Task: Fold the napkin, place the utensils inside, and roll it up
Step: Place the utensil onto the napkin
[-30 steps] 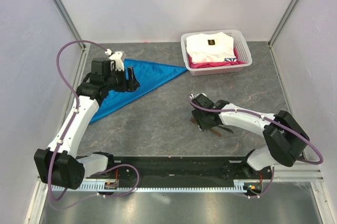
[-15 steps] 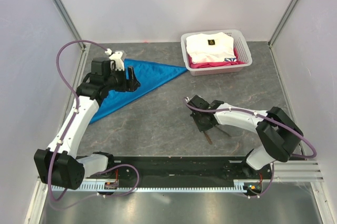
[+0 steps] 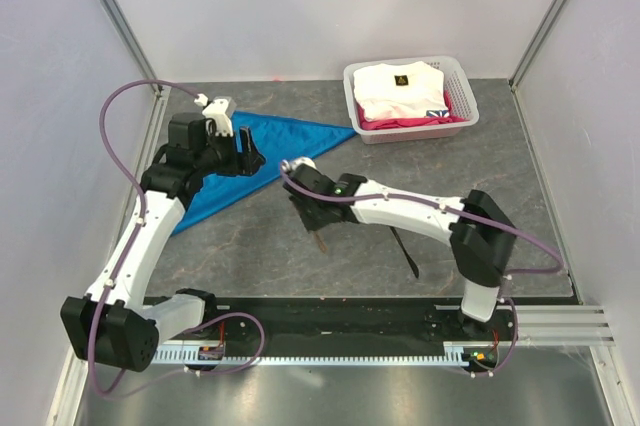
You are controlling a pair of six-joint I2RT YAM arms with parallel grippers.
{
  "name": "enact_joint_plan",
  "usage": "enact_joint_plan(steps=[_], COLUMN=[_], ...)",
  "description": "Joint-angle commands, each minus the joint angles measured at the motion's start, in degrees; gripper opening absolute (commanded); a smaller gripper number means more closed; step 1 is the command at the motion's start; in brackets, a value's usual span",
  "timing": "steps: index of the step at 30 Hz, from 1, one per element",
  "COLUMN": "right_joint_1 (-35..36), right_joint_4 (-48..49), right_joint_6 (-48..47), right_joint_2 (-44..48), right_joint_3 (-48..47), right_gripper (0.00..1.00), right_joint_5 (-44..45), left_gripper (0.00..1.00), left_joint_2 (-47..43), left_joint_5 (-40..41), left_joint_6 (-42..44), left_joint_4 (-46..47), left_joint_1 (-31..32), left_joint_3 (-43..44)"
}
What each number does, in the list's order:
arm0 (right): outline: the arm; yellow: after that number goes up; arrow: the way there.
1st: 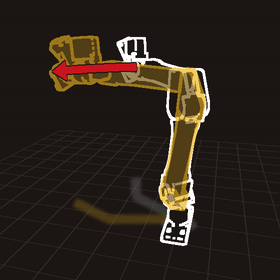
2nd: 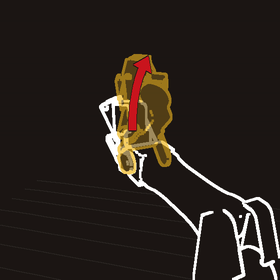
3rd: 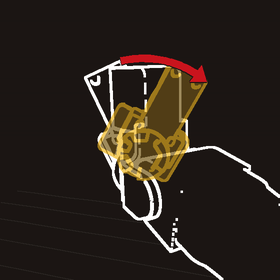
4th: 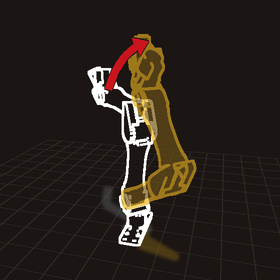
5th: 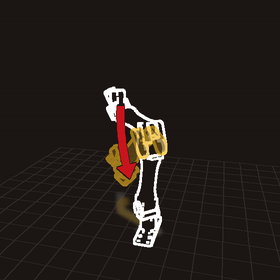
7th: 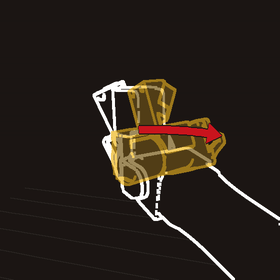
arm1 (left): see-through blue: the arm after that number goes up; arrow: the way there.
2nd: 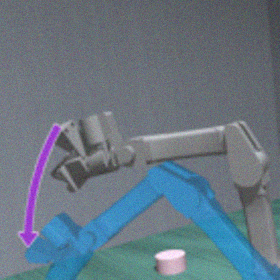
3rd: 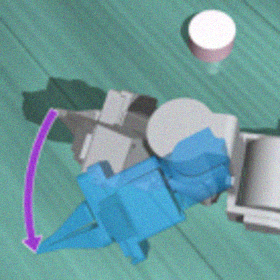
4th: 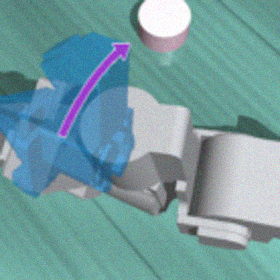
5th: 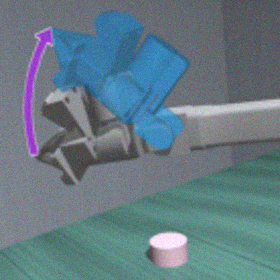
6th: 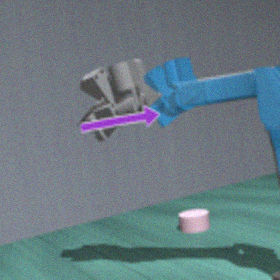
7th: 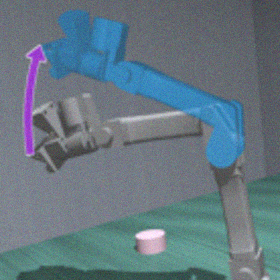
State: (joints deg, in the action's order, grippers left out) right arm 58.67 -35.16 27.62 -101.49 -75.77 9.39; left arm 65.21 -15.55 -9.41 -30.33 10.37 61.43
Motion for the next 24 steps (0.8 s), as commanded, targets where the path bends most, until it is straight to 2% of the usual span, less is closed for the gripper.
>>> enact_joint_plan(steps=[1,2,7,14,18,24], right_joint_1=[0.56,0.56,-0.05,-2.68,-4.44,-5.5], right_joint_4=[-0.87,-1.05,-0.79,8.86,13.09,19.5], right_joint_6=[1.47,3.3,12.79,28.88,43.09,57.62], right_joint_2=[-9.04,-10.47,-17.77,-23.22,-27.17,-32.27], right_joint_3=[-14.56,-19.2,-29.24,-34.09,-35.77,-37.35], right_gripper=[0.0,0.0,0.0,0.0,0.0,0.0], right_joint_5=[5.37,6.34,11.26,9.6,7.85,5.82], left_gripper=[0.74,0.74,0.74,0.73,0.73,0.73], left_joint_2=[-2.37,-2.72,-4.39,-5.27,-6.06,-6.5], left_joint_5=[2.52,3.59,12.02,16.85,20.81,22.67], left_joint_6=[-1.32,-1.23,-2.28,-4.65,-5.97,-6.67], left_joint_4=[2.47,2.55,2.73,3.87,4.14,4.49], left_joint_1=[0.0,0.0,-0.17,-1.76,-2.99,-3.34], left_joint_3=[-0.52,-0.69,-1.22,-1.93,-2.28,-2.54])
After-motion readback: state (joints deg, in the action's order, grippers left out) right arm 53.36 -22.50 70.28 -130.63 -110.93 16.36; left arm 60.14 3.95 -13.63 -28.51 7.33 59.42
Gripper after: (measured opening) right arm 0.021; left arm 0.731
